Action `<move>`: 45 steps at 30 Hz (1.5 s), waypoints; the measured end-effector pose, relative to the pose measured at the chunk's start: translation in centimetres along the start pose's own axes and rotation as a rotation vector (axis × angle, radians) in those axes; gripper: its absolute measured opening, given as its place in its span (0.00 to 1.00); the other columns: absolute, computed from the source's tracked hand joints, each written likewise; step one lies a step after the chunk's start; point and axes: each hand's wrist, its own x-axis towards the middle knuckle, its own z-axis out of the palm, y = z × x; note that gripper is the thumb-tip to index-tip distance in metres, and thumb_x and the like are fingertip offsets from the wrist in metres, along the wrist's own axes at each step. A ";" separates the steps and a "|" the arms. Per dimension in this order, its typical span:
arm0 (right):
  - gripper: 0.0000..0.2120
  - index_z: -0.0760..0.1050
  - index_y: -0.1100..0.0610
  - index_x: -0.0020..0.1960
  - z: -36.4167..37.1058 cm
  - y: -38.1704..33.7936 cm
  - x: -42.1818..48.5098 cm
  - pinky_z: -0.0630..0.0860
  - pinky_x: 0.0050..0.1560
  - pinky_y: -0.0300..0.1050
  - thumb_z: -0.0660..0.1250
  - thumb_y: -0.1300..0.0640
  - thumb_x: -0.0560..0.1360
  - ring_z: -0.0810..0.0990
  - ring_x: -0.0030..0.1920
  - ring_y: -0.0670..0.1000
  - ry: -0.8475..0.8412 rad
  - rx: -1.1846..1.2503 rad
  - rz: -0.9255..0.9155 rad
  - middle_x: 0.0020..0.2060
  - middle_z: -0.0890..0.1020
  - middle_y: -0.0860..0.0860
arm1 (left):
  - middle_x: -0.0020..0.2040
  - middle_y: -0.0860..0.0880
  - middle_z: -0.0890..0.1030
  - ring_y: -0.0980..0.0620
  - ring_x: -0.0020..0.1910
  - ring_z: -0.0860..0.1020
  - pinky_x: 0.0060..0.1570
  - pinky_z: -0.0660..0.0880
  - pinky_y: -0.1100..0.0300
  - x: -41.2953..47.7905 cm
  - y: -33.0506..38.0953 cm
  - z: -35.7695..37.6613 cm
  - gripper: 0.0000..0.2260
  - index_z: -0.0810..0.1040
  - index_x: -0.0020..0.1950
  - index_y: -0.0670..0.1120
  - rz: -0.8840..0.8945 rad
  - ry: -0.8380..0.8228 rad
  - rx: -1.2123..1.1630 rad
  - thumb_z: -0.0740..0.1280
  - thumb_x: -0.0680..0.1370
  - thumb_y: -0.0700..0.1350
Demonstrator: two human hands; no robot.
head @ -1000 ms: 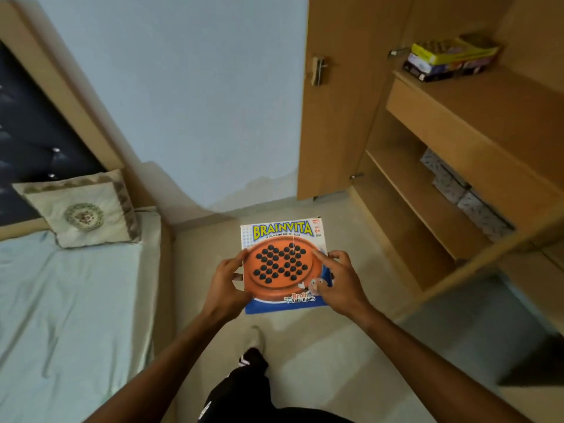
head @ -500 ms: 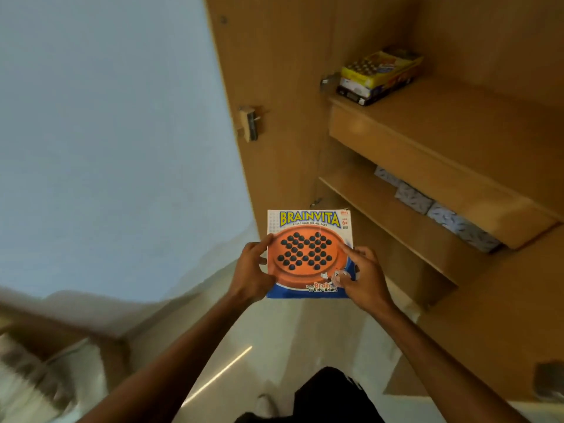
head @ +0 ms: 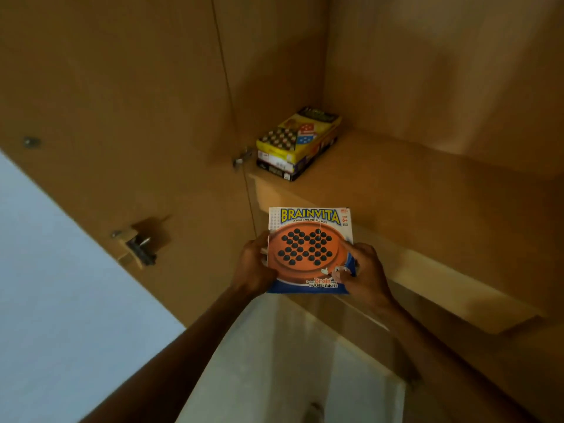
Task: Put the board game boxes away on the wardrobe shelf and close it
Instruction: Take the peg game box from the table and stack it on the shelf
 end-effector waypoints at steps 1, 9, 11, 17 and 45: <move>0.33 0.65 0.51 0.73 -0.7 -0.2 2.6 0.79 0.42 0.33 0.73 0.62 0.72 0.73 0.60 0.47 0.012 -0.014 -0.008 0.62 0.69 0.49 | 0.47 0.59 0.78 0.55 0.44 0.79 0.30 0.75 0.69 2.7 0.7 0.2 0.26 0.75 0.62 0.46 0.010 -0.004 -0.004 0.69 0.67 0.28; 0.31 0.69 0.55 0.71 -2.9 -1.7 19.2 0.75 0.60 0.43 0.74 0.63 0.71 0.71 0.65 0.51 0.092 -0.028 -0.060 0.64 0.70 0.55 | 0.56 0.50 0.81 0.49 0.55 0.79 0.49 0.77 0.59 19.6 5.4 -0.2 0.26 0.74 0.66 0.48 0.116 -0.053 0.052 0.73 0.69 0.34; 0.29 0.69 0.55 0.71 -3.1 -2.4 23.5 0.75 0.61 0.45 0.73 0.63 0.71 0.71 0.66 0.51 0.110 -0.024 -0.061 0.65 0.69 0.55 | 0.60 0.46 0.80 0.49 0.58 0.77 0.51 0.73 0.66 23.7 6.8 -0.8 0.27 0.73 0.66 0.45 0.180 -0.105 0.098 0.76 0.69 0.37; 0.22 0.76 0.49 0.63 -3.2 -2.2 34.2 0.81 0.54 0.53 0.73 0.50 0.70 0.80 0.57 0.49 0.104 -0.043 -0.118 0.57 0.80 0.51 | 0.63 0.43 0.77 0.46 0.59 0.78 0.51 0.79 0.55 35.9 8.1 -2.9 0.33 0.73 0.65 0.42 0.236 -0.340 0.237 0.81 0.63 0.44; 0.22 0.72 0.56 0.69 -1.2 -6.1 39.9 0.68 0.58 0.25 0.68 0.61 0.76 0.65 0.66 0.41 -0.215 -0.060 -0.243 0.70 0.63 0.47 | 0.62 0.56 0.77 0.57 0.51 0.78 0.49 0.78 0.58 41.8 4.1 -3.0 0.17 0.75 0.66 0.54 0.154 0.003 0.368 0.64 0.77 0.46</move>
